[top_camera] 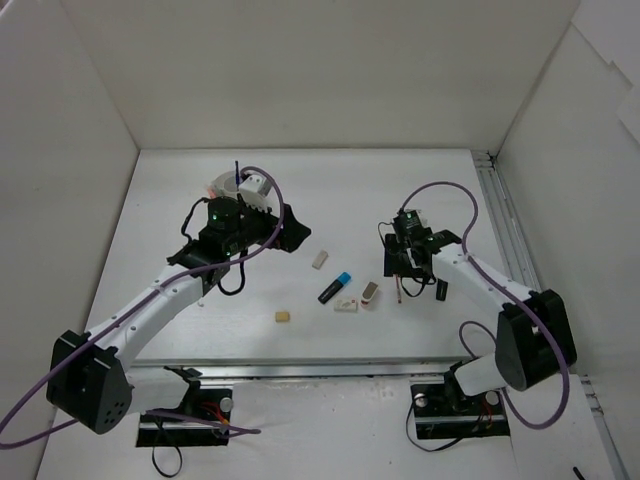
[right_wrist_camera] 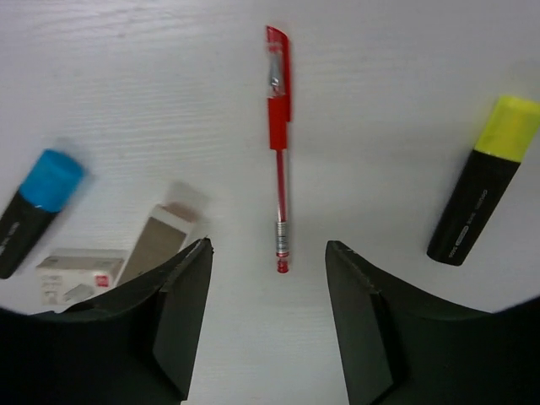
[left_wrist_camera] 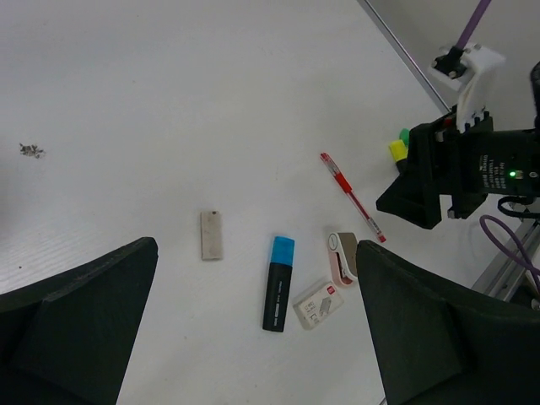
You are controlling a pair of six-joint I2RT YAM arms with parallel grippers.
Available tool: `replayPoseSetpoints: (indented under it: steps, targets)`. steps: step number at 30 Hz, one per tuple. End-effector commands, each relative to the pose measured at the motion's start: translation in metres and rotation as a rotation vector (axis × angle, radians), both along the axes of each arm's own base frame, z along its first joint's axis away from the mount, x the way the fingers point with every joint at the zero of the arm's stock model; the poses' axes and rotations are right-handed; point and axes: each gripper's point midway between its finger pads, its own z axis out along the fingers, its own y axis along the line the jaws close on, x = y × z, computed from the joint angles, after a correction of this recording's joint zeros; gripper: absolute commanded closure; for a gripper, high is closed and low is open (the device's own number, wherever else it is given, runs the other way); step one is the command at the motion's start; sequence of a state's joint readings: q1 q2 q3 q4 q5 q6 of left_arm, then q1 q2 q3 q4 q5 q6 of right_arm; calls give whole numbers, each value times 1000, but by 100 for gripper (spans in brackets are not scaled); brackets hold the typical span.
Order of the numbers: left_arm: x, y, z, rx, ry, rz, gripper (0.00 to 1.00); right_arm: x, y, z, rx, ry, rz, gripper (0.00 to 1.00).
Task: Sort the stationery into containers
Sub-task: Pick up the pen from the center of the board.
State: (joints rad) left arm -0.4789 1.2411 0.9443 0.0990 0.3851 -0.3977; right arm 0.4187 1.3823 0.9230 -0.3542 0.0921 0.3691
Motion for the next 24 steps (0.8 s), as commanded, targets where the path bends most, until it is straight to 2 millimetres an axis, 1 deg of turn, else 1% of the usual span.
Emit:
replayPoseSetpoints:
  steps: [1, 2, 4, 5, 7, 9, 10, 12, 13, 15, 16, 17, 19, 24]
  targets:
    - [9, -1, 45, -50, -100, 28, 0, -4, -13, -24, -32, 79, -100, 46]
    - [9, 0, 44, -40, -99, 33, 0, -7, -11, -35, -31, 124, -92, 45]
    - [10, 4, 43, -28, -103, 50, 0, -4, -13, -45, -45, 157, -91, 46]
    - [11, 5, 42, -21, -104, 60, 0, -2, -12, -53, -56, 185, -88, 46]
    - [10, 4, 44, -18, -112, 58, 0, -1, -14, -60, -44, 219, -89, 47]
    - [10, 5, 45, -9, -114, 59, 0, 0, -10, -64, -34, 249, -74, 50]
    - [11, 7, 46, -4, -118, 70, 0, 1, -12, -64, -32, 250, -78, 59]
    - [12, 8, 45, 3, -113, 79, 0, 2, -12, -66, -9, 265, -80, 66]
    - [14, 9, 43, 10, -112, 88, 0, -1, -12, -67, 16, 289, -78, 76]
    - [15, 10, 44, 18, -116, 92, 0, 0, -12, -66, 28, 303, -61, 85]
    - [16, 11, 45, 19, -123, 98, 0, -1, -13, -66, 40, 312, -59, 100]
    - [18, 11, 48, 19, -132, 102, 0, -3, -13, -67, 45, 321, -54, 100]
    - [21, 13, 49, 26, -133, 117, 0, -4, -13, -67, 67, 331, -38, 100]
    - [20, 16, 49, 37, -142, 128, 0, -5, -13, -64, 87, 331, 1, 100]
